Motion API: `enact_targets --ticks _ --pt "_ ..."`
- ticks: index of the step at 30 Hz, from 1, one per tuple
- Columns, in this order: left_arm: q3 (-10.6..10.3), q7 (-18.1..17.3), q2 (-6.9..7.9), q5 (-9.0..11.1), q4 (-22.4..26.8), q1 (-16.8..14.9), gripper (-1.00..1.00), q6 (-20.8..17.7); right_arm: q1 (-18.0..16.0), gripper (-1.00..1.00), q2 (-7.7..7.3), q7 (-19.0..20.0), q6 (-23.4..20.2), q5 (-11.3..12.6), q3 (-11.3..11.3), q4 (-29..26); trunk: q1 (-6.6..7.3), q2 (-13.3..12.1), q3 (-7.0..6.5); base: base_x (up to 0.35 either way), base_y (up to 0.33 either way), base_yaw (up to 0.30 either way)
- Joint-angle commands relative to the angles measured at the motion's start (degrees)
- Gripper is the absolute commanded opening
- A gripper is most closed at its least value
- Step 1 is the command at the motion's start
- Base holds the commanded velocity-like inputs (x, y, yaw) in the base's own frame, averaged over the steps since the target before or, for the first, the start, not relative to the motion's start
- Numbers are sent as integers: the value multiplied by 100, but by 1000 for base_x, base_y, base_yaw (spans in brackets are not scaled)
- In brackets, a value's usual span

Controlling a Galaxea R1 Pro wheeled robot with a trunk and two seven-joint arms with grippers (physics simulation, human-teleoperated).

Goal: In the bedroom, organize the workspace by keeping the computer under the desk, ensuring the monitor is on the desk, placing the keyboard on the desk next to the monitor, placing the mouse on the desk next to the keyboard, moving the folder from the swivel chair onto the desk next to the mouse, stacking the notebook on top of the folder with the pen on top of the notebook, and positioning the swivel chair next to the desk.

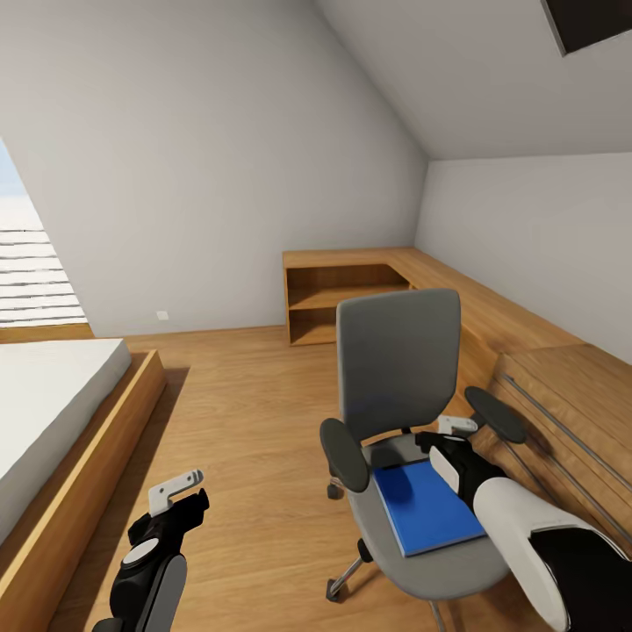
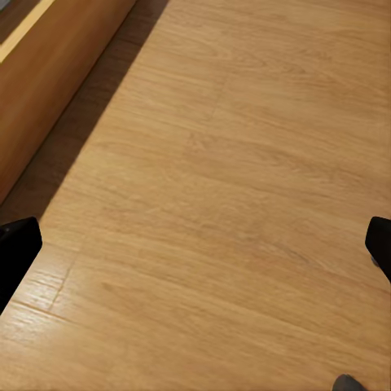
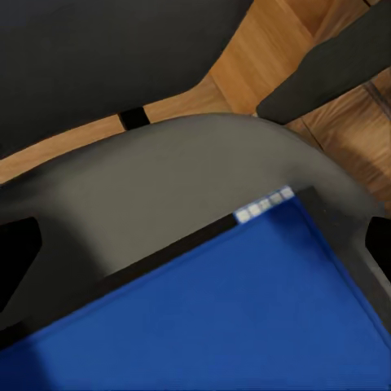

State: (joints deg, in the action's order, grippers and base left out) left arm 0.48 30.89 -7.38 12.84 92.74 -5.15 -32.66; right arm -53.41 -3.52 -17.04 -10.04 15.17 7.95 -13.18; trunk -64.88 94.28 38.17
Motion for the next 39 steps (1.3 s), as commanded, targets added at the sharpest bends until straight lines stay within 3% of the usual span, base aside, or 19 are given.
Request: enact_targets --ticks 1,14,25,39 --pt "3 40 1 60 7 -4 100 -12 -11 100 -3 -27 -37 92 49 12 0 3 6 0 0 0" --pt "-3 36 3 60 7 -4 100 -10 -24 100 4 156 -70 156 58 85 0 3 6 12 0 0" --pt "-26 17 -3 60 7 -4 100 -10 -20 100 14 183 -46 153 66 177 0 3 6 222 0 0" --pt "-31 16 -6 55 7 -4 100 -12 -20 100 9 183 -71 153 66 191 0 3 6 73 0 0"
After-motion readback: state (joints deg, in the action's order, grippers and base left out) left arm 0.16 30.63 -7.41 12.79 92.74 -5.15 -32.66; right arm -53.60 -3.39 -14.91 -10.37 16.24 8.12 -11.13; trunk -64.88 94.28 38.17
